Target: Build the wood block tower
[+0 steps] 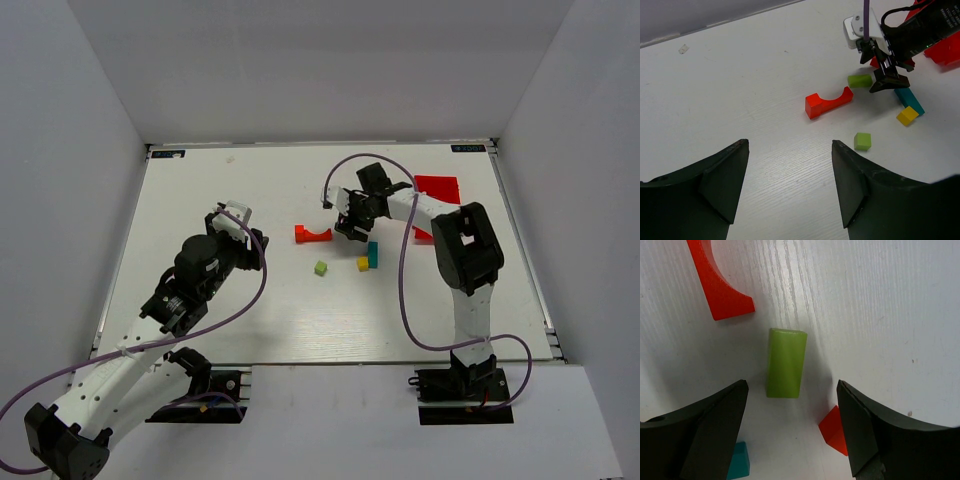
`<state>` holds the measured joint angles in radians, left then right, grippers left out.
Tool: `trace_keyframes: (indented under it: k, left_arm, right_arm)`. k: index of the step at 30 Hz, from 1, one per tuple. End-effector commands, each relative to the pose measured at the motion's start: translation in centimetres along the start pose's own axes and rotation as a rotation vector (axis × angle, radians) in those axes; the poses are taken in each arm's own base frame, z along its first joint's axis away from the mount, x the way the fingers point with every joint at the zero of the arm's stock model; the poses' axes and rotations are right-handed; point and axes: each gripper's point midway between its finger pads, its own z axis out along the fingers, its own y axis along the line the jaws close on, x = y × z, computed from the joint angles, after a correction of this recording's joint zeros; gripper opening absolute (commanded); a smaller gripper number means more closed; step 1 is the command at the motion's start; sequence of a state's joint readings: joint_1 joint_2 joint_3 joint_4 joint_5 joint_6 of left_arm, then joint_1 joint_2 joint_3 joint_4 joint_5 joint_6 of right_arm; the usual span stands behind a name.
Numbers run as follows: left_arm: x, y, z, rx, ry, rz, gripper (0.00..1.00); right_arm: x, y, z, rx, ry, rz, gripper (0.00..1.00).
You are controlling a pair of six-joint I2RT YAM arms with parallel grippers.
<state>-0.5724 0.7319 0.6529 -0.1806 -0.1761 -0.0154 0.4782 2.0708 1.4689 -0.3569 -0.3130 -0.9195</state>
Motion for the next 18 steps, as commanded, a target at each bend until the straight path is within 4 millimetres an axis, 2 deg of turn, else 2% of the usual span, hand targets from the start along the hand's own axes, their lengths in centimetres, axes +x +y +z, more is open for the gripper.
trace_keyframes:
  k: [1,4,7,8,9,10,11,13,14,18]
  left_arm:
    - [-0.1,0.3,-0.1,-0.013,0.0,0.004,0.77]
    - [-0.1,0.3,-0.1,-0.013,0.0,0.004,0.77]
    - [-0.1,0.3,-0.1,-0.013,0.0,0.004,0.77]
    - [-0.1,0.3,-0.1,-0.013,0.0,0.004,0.77]
    - [-0.1,0.3,-0.1,-0.013,0.0,0.004,0.77]
    - [-0.1,0.3,-0.1,-0.013,0.0,0.004,0.77]
    - [-0.1,0.3,-0.1,-0.013,0.0,0.004,0.77]
    - [-0.1,0.3,-0.1,-0.013,0.0,0.004,0.77]
    - [-0.1,0.3,-0.1,-0.013,0.0,0.004,0.77]
    - [-0.1,0.3,-0.1,-0.013,0.0,0.004,0.77]
  right_arm:
    - [-1.5,-1.4,-0.1,0.036,-0.027,-0.005,0.78]
    - [-1.3,-1.4,0.1,0.031,-0.026,0.005,0.75]
    - [-0.9,-0.7,0.6,-0.011,-0.011,0.02,0.62]
    - [-0.9,-0.6,0.7,-0.025,-0.011,0.026,0.57]
    - [-0.9,-0.5,0.9,-0.033,-0.011,0.027,0.44]
    - [-0.8,-0.4,0.9,-0.041,-0.01,0.031,0.38]
    - [-0.8,-0.2,0.9,-0.054,-0.009,0.037,0.29]
    - [-0.9,-0.3,0.6,-0.05,-0.012,0.044,0.21]
    - [-0.7,0.2,0.6,-0.062,-0.011,0.056,0.18]
    - [-1.9,0.0,-1.4,-0.036,-0.047,0.029,0.12]
